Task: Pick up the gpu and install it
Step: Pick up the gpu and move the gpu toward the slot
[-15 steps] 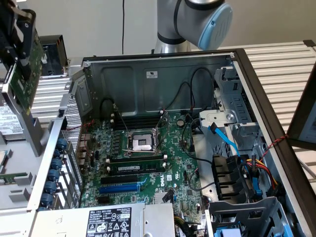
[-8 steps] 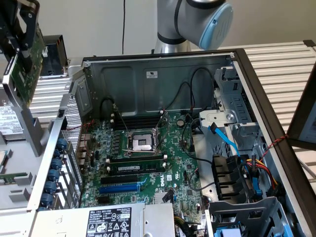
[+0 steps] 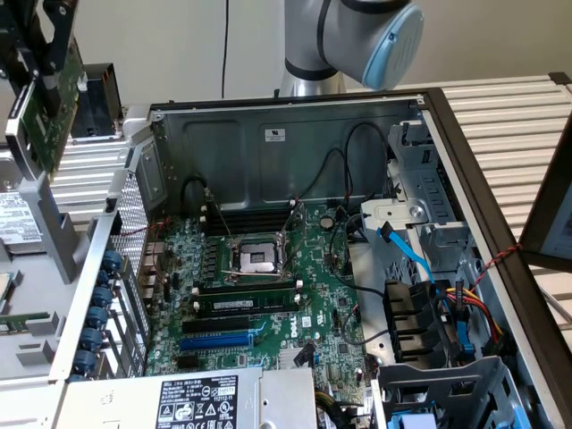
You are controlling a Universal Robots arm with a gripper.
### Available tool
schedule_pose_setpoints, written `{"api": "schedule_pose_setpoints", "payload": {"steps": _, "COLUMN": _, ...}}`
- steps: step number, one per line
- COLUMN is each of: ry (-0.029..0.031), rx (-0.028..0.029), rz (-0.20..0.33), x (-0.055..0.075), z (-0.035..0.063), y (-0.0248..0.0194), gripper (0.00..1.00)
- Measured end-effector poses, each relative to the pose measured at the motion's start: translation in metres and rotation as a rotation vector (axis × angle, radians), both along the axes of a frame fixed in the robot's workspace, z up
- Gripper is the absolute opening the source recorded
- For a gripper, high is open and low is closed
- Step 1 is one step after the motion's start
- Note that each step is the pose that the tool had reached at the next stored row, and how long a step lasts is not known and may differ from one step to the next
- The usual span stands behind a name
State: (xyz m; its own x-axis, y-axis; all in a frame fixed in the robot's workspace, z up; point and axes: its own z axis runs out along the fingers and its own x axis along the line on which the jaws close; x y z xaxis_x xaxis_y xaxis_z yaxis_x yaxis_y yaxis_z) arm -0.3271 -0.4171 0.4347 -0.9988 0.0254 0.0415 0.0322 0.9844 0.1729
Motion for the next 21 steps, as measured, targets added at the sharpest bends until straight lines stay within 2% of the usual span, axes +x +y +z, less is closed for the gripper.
{"api": "schedule_pose_setpoints", "payload": {"steps": 4, "ry": 0.0025, "rx": 0.0001, "rz": 0.0, "x": 0.016, "z": 0.0166, "y": -0.006, "gripper": 0.27}}
{"api": "schedule_pose_setpoints", "payload": {"steps": 12, "ry": 0.0025, "rx": 0.0021, "rz": 0.0, "x": 0.052, "z": 0.0405, "y": -0.0163, "gripper": 0.27}}
{"api": "schedule_pose_setpoints", "payload": {"steps": 16, "ry": 0.0025, "rx": 0.0038, "rz": 0.0, "x": 0.07, "z": 0.0477, "y": -0.0211, "gripper": 0.27}}
{"api": "schedule_pose_setpoints", "payload": {"steps": 21, "ry": 0.0025, "rx": 0.0054, "rz": 0.0, "x": 0.092, "z": 0.0508, "y": -0.0273, "gripper": 0.27}}
